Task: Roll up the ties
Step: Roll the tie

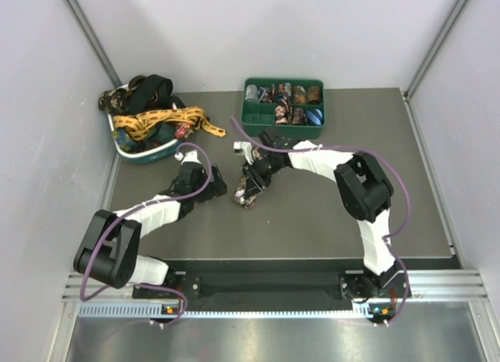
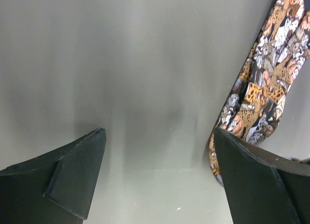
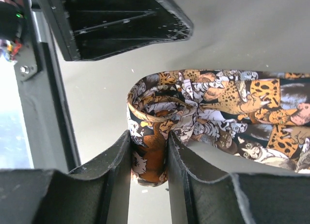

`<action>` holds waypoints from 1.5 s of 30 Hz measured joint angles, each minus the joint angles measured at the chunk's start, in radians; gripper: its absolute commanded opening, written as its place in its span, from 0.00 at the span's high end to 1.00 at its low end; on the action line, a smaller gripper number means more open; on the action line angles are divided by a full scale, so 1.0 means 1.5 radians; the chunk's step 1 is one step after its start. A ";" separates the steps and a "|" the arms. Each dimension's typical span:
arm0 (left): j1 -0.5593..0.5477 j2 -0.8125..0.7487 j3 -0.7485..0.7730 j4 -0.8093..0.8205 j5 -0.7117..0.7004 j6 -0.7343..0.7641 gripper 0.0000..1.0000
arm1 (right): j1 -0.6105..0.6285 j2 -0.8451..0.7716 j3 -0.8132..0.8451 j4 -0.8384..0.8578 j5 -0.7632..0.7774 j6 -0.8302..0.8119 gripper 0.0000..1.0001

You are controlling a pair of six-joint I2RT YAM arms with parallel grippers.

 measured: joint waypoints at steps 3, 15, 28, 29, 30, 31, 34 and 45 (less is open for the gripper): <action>0.000 -0.004 -0.005 0.001 -0.002 0.000 0.02 | -0.012 0.008 0.001 0.005 -0.024 0.018 0.88; 0.001 -0.043 -0.032 0.022 0.064 0.049 0.01 | -0.044 0.045 0.008 0.049 -0.094 0.104 0.91; 0.000 -0.151 -0.152 0.195 0.229 0.185 0.05 | -0.058 0.063 0.000 0.122 -0.101 0.167 0.91; -0.001 -0.149 -0.152 0.204 0.242 0.198 0.06 | -0.059 0.066 0.000 0.124 -0.102 0.170 0.91; -0.002 -0.145 -0.152 0.213 0.253 0.210 0.06 | -0.060 0.068 0.000 0.126 -0.103 0.173 0.91; -0.005 -0.139 -0.152 0.222 0.261 0.227 0.06 | -0.062 0.071 0.000 0.128 -0.105 0.176 0.91; -0.019 -0.115 -0.151 0.245 0.292 0.275 0.06 | -0.065 0.078 0.001 0.135 -0.108 0.184 0.91; -0.084 0.017 -0.042 0.241 0.324 0.410 0.01 | -0.068 0.087 0.006 0.140 -0.112 0.200 0.91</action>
